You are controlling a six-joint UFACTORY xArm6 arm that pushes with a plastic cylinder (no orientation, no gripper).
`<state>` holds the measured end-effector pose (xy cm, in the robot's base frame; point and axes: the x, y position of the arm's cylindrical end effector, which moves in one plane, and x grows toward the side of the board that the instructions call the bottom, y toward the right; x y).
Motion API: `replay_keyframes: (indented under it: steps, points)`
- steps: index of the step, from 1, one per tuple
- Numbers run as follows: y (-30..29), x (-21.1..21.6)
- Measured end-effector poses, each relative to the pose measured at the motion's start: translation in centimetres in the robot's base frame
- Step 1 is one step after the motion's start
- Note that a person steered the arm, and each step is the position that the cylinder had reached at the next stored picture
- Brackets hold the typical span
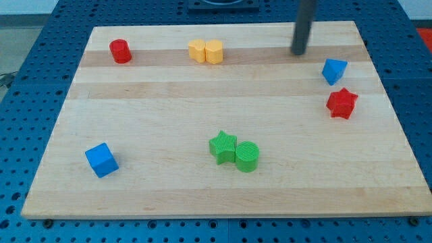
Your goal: Move the blue triangle into the red star
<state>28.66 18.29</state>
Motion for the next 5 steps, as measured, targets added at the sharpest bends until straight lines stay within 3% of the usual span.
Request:
replay_keyframes:
  steps: [1, 3, 4, 5]
  points:
    - [4.2, 0.6]
    - [4.2, 0.7]
    - [4.2, 8.4]
    - [4.2, 10.1]
